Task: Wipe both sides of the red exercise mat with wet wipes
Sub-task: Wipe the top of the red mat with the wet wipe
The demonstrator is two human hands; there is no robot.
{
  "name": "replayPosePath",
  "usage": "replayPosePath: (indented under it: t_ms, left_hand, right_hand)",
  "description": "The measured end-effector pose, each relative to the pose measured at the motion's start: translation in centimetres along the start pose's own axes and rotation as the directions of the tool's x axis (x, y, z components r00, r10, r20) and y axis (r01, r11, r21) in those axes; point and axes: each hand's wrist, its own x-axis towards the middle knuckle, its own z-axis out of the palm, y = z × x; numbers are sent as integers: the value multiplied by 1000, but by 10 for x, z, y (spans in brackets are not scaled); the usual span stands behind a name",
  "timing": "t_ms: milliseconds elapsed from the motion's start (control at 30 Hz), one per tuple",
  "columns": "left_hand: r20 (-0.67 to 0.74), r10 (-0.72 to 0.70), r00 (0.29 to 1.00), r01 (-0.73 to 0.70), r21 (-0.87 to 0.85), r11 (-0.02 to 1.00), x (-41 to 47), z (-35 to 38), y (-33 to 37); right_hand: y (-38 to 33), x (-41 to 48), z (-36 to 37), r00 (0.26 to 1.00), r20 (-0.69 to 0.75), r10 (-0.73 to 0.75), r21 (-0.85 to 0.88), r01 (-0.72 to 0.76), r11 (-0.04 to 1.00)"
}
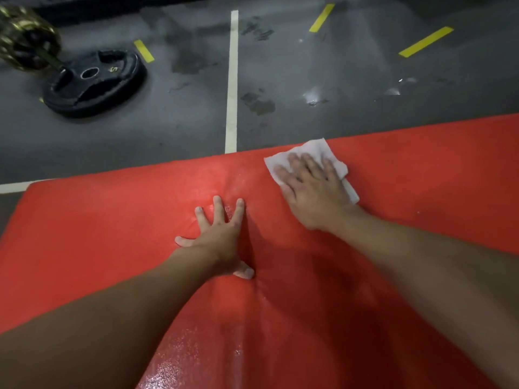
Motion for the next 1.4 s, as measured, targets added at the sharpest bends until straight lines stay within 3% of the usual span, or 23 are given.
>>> replayPosePath:
  t_ms: [133,167,267,300,333,433,467,500,567,633,667,767,833,967,1000,1100,1133,1233,1300,1400]
  left_hand:
    - [0,-14,1000,14,4,1000,2,2,0]
    - [-1,-20,1000,20,12,1000,1,2,0]
    - [-2,-41,999,41,13,999,-4,-1,3]
    - [-3,-39,999,39,15,999,-4,-1,4]
    - [-2,-39,999,39,10,999,-3,-2,4]
    - [-14,-35,999,35,-10,999,-1,2,1]
    - [-23,-37,999,36,-14,999,0,3,0]
    - [-23,-38,999,38,-20,999,1,4,-1]
    - [-31,-23,999,22,-35,999,3,6,-3]
    - [-47,-3,999,1,-43,999,4,7,-5]
    - [-53,-1,999,-2,-51,999,4,8,-7]
    - [-74,20,997,-25,-68,997,6,10,-9]
    - [-87,19,996,-27,-89,996,7,12,-11]
    - [-106,19,994,-31,-115,993,7,13,-13]
    - [-113,27,993,-40,-120,992,8,13,-15]
    - [-138,62,989,-82,-142,987,7,15,-17]
    - [-152,74,986,-97,-150,984,5,15,-19]
    - [-182,124,975,-152,-148,977,-5,15,-29]
    - [-152,206,967,-220,-81,972,-12,19,-48]
    - [-67,274,959,-265,119,957,-24,31,-69]
  right_hand:
    - [-1,25,-1,964,-16,266,55,-265,963]
    - [-17,25,0,969,-9,248,65,-247,967]
    - [-38,19,2,994,8,-106,52,105,993]
    - [-28,24,-1,987,26,-158,53,157,986]
    - [-16,32,-5,991,31,-134,72,132,989]
    - [-10,50,-4,981,16,195,67,-196,978]
    - [-24,53,-2,973,16,230,66,-231,971]
    - [-43,53,1,982,30,186,82,-188,979]
    - [-74,41,9,998,1,-66,100,65,993]
    - [-66,40,8,967,-11,-254,69,254,965]
    - [-56,46,6,965,-15,-262,63,262,963]
    - [-39,61,4,1000,-26,17,33,-16,999]
    - [-55,59,6,996,-12,90,60,-89,994]
    - [-51,36,9,973,47,-224,59,221,973]
    - [-38,37,7,977,39,-211,41,209,977]
    - [-26,34,6,993,-8,114,45,-113,993]
    - [-38,29,9,989,-14,148,58,-147,987]
    - [-72,2,17,997,0,-73,84,73,994]
    - [-63,-3,13,994,14,-108,88,106,990]
    - [-58,-1,11,967,-37,253,64,-250,966]
